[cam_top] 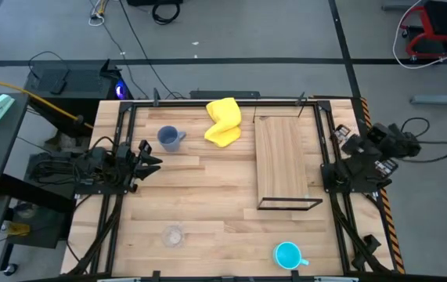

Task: Stack small to large cups/mugs on shelf
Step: Move the blue mug to the center of the table

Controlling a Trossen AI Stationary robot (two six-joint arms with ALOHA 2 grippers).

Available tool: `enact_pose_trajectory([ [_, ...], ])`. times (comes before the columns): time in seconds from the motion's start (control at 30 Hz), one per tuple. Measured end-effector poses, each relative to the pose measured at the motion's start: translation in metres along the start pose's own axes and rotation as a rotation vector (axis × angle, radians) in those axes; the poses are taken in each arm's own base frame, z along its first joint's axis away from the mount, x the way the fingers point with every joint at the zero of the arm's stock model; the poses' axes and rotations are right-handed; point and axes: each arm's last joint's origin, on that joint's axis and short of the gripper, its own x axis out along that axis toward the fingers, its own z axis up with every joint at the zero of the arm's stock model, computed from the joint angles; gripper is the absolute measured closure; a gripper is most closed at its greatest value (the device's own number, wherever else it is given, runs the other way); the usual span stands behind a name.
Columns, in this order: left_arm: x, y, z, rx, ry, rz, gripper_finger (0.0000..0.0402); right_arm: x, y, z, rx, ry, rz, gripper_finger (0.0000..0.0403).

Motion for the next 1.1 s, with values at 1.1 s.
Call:
enact_pose_trajectory([
  [1.1, 0.000, 0.000, 0.000, -0.061, 0.001, 0.001, 0.0289, 0.176, 0.028, -0.168, 0.647, 1.289, -0.553, 0.0308],
])
